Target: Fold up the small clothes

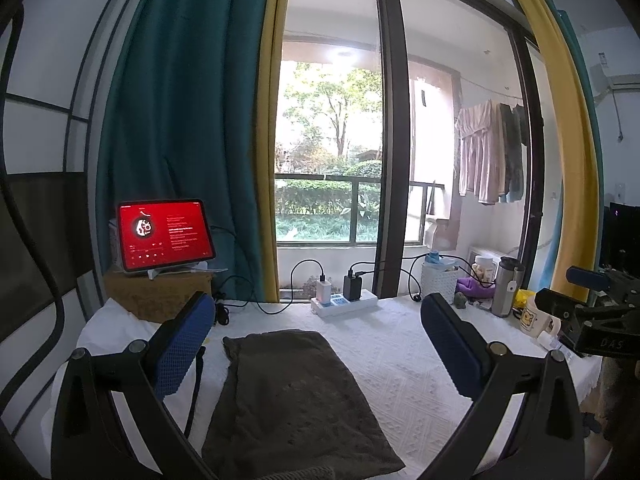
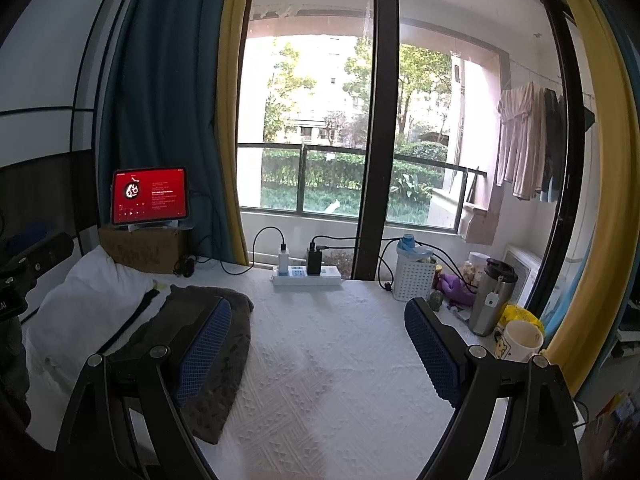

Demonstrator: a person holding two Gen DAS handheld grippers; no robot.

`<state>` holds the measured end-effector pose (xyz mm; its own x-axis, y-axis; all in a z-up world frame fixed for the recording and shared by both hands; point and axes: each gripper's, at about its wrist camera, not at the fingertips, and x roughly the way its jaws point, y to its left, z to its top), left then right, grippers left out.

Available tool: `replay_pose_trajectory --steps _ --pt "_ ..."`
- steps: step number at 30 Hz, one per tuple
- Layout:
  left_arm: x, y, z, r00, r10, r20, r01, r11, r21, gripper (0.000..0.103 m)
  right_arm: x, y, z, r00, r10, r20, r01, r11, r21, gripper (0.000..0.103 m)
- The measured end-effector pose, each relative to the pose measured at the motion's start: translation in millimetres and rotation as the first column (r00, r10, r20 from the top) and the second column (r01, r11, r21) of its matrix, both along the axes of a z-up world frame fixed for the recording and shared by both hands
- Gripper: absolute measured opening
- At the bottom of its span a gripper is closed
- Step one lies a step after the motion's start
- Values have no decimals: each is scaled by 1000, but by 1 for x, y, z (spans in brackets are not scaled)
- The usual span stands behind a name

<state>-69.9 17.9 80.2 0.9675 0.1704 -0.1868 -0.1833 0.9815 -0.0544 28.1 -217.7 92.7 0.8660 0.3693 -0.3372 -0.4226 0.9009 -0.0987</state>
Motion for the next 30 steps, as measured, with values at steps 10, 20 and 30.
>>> replay_pose_trajectory --steps 10,20,30 --pt "0 -1 0 1000 -4 -4 4 1000 -1 102 -1 -1 -1 1000 -1 1 1 1000 -2 90" --pt "2 -4 0 1000 -14 -8 14 1000 2 102 -1 -2 -2 1000 -4 -1 4 1000 -2 90" --pt "3 -4 0 1000 -11 -12 11 1000 5 102 -1 -3 -3 1000 -4 -4 4 1000 -3 90"
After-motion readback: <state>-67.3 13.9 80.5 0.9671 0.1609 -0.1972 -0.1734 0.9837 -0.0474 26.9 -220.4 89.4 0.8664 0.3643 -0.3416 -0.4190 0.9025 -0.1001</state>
